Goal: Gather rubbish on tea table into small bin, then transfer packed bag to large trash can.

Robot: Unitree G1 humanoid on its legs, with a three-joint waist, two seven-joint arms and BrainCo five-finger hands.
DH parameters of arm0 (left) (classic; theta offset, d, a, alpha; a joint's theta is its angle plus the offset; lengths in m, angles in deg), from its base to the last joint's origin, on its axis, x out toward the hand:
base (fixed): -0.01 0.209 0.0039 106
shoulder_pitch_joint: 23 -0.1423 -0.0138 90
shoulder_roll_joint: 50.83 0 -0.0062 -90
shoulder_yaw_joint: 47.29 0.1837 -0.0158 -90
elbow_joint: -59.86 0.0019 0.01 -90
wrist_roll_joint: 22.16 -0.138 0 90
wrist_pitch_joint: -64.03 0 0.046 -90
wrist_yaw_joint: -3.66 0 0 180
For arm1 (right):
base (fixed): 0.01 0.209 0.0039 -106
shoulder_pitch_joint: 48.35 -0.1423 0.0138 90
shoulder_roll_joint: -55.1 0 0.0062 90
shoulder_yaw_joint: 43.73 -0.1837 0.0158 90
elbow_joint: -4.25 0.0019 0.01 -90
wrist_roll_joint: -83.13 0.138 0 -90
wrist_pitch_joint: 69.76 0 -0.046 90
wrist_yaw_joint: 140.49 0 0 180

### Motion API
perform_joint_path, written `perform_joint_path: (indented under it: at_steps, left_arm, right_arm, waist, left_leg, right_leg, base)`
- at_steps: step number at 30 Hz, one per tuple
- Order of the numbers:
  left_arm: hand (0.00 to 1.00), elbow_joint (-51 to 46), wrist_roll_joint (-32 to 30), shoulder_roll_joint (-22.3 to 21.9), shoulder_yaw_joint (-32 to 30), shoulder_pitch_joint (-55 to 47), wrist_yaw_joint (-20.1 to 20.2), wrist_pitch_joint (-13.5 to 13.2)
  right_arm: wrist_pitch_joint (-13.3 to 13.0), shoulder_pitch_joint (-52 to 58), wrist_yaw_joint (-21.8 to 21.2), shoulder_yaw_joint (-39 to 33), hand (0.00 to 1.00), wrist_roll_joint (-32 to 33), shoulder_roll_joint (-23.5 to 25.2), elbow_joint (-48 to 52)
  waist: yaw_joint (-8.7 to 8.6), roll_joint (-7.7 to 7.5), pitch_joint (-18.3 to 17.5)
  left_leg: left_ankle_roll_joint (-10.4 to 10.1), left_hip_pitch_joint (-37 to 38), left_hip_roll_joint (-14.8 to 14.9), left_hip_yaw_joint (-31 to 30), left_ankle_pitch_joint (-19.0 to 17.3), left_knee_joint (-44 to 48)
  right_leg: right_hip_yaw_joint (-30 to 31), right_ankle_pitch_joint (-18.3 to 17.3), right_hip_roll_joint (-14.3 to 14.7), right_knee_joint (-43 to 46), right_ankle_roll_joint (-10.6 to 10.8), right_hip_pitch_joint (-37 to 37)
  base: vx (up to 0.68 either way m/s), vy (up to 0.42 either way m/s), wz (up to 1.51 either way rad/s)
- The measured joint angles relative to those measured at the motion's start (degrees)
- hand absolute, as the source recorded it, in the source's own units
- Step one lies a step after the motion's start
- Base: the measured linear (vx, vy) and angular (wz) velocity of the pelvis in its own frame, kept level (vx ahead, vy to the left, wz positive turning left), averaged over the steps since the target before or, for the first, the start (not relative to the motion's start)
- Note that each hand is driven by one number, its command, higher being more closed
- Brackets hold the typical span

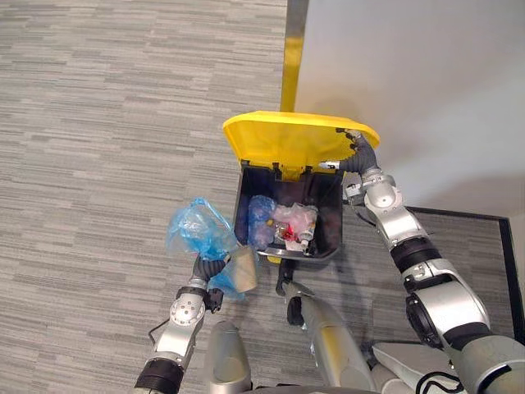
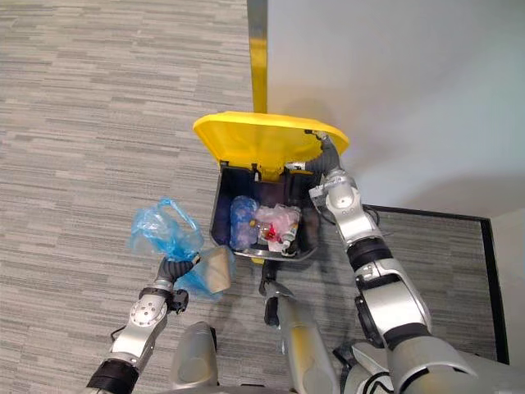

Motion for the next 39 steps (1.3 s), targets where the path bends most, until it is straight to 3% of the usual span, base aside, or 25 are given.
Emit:
perform_joint_path:
  at_steps: [1,2,6,14,26,33,39]
  left_arm:
    - [1.00,-0.58,0.43,-0.40,-0.21,0.00,-0.10,-0.23]
    - [1.00,-1.29,0.92,-0.02,0.31,0.06,-0.01,-0.45]
    - [1.00,-2.70,1.07,0.12,1.31,0.04,0.96,-0.44]
    - [1.00,-11.83,4.87,1.68,4.68,0.43,1.78,-1.20]
    - [1.00,-19.70,6.51,2.54,12.81,10.85,2.05,-2.78]
    - [1.00,-19.30,6.35,2.61,15.45,19.74,0.51,-2.78]
    - [1.00,-11.49,4.89,2.28,16.69,27.84,-1.89,-2.61]
  right_arm:
    - [0.03,-1.02,-0.06,-0.01,0.00,-0.01,-0.23,-1.03]
    - [0.06,-2.21,-0.08,-0.02,0.00,-0.02,0.21,-1.86]
    - [0.12,-2.67,-0.09,-0.44,0.00,-0.01,0.60,-2.54]
    - [0.26,-2.61,-0.08,-0.45,0.00,-0.01,1.24,-4.07]
    - [0.23,-3.13,-0.14,1.43,0.00,-0.14,2.15,-1.94]
    - [0.23,-7.02,-0.39,3.72,0.00,-0.16,2.11,0.30]
    - [0.23,-8.21,-0.41,4.55,0.00,-0.16,1.00,1.11]
  waist:
    - [0.22,0.26,0.76]
    - [1.54,0.47,0.80]
    - [1.36,0.07,1.16]
    - [1.55,-0.36,1.34]
    - [1.43,-0.99,1.63]
    - [0.07,-2.55,2.97]
    - [-0.31,-2.55,3.18]
  left_leg:
    - [-1.33,-0.28,0.38,-0.81,0.38,1.19]
    - [-1.00,-2.04,-0.16,-0.69,0.40,2.42]
    - [-0.06,-3.14,-0.87,-0.77,0.05,3.45]
    - [-0.13,-4.14,-2.65,-0.59,0.03,5.30]
    - [0.98,-5.69,-4.04,0.41,-0.62,7.50]
    - [1.36,-7.82,-4.13,0.54,-0.96,9.31]
    - [1.84,-10.63,-4.09,0.62,-1.51,11.39]
  right_leg:
    - [0.03,-1.36,0.27,-1.18,1.87,0.87]
    - [-1.33,-0.36,0.41,-3.75,2.50,0.90]
    - [-3.02,2.21,-0.21,-5.13,1.11,0.98]
    - [-2.55,4.65,-2.39,-7.44,3.79,2.80]
    - [-0.92,7.08,-3.30,-9.26,3.81,2.74]
    - [-0.41,7.70,-3.33,-9.29,4.36,1.27]
    - [0.09,8.36,-3.47,-9.17,4.95,-0.81]
  base:
    - [0.01,-0.131,0.23]
    - [-0.03,-0.126,-0.20]
    - [-0.02,-0.033,-0.06]
    - [-0.06,0.100,0.07]
    - [-0.02,0.067,-0.03]
    - [-0.02,0.009,-0.01]
    - [-0.04,0.017,-0.03]
